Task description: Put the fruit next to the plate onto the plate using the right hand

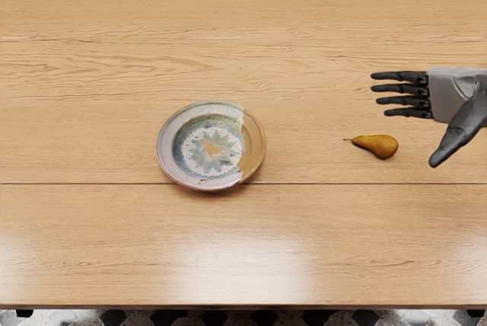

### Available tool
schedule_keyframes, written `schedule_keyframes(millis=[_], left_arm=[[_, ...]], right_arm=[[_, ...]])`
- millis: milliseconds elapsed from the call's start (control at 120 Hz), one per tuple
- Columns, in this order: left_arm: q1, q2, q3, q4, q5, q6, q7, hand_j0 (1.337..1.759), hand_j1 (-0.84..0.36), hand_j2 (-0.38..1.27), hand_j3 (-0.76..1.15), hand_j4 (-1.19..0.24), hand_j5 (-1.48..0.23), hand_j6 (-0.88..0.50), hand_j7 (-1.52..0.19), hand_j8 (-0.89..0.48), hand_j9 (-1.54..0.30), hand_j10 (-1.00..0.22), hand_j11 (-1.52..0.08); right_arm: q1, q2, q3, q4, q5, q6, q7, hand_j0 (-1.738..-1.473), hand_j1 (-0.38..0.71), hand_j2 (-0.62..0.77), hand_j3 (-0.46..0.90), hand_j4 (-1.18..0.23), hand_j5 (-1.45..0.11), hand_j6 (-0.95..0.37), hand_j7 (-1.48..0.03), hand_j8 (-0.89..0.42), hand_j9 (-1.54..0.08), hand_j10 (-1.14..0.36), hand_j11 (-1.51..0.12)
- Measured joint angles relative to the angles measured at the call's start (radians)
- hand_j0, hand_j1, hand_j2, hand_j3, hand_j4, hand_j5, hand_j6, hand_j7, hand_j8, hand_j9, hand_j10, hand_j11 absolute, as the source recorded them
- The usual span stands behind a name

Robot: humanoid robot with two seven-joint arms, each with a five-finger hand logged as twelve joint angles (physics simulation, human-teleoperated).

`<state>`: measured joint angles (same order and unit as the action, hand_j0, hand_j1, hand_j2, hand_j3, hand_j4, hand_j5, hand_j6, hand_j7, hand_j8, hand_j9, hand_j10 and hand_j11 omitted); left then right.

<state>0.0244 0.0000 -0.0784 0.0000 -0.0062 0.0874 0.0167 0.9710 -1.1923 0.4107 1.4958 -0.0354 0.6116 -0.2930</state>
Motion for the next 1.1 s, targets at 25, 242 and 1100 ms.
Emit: schedule_keyframes(millis=[25, 242, 1100], left_arm=[[0.000, 0.000, 0.000, 0.000, 0.000, 0.000, 0.000, 1.658, 0.35, 0.00, 0.00, 0.00, 0.00, 0.00, 0.00, 0.00, 0.00, 0.00, 0.00], [0.000, 0.000, 0.000, 0.000, 0.000, 0.000, 0.000, 1.658, 0.35, 0.00, 0.00, 0.00, 0.00, 0.00, 0.00, 0.00, 0.00, 0.00, 0.00], [-0.001, 0.000, 0.000, 0.000, 0.000, 0.000, 0.000, 1.658, 0.35, 0.00, 0.00, 0.00, 0.00, 0.00, 0.00, 0.00, 0.00, 0.00, 0.00]], right_arm=[[0.001, 0.002, 0.000, -0.001, -0.001, 0.000, 0.000, -1.658, -0.35, 0.00, 0.00, 0.00, 0.00, 0.00, 0.00, 0.00, 0.00, 0.00, 0.00], [0.046, 0.028, 0.000, -0.007, -0.112, 0.000, 0.000, -1.658, -0.35, 0.00, 0.00, 0.00, 0.00, 0.00, 0.00, 0.00, 0.00, 0.00, 0.00], [-0.105, 0.305, -0.012, 0.139, -0.836, -0.836, -0.311, -1.658, -0.23, -0.02, 0.00, -0.11, -0.13, -0.11, -0.13, -0.11, -0.13, -0.11, -0.13]])
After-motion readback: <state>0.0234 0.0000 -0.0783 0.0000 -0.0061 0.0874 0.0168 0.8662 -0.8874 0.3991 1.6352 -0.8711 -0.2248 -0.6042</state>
